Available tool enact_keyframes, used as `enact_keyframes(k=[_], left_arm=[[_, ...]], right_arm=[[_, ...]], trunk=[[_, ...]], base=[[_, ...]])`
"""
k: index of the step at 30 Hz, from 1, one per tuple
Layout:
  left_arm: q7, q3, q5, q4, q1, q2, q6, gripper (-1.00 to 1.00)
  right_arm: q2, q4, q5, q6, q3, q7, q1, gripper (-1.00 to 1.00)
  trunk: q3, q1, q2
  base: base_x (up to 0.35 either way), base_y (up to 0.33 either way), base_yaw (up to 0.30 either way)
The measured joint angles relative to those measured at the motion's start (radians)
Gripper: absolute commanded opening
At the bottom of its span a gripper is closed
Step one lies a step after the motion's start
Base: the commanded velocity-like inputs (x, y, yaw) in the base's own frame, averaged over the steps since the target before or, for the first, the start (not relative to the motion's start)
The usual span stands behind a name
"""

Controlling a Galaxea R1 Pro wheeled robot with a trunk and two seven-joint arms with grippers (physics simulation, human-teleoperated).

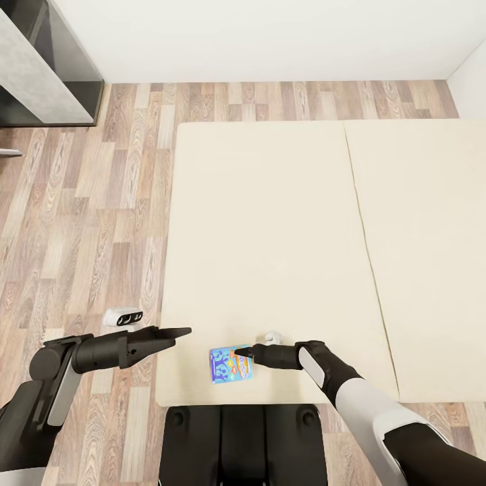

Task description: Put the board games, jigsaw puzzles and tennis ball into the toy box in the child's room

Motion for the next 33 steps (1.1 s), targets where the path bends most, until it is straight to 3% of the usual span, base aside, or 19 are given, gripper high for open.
enact_keyframes(k=[12,33], left_arm=[[0.000,0.000,0.000,0.000,0.000,0.000,0.000,1.00],[0.000,-0.001,0.000,0.000,0.000,0.000,0.000,1.00]], right_arm=[[0.000,0.000,0.000,0.001,-0.001,0.000,0.000,1.00],[0.000,0.000,0.001,0.004,-0.001,0.000,0.000,1.00]], trunk=[[0.000,0.000,0.000],[0.000,0.000,0.000]], base=[[0.000,0.064,0.000],[0.000,0.179,0.000]])
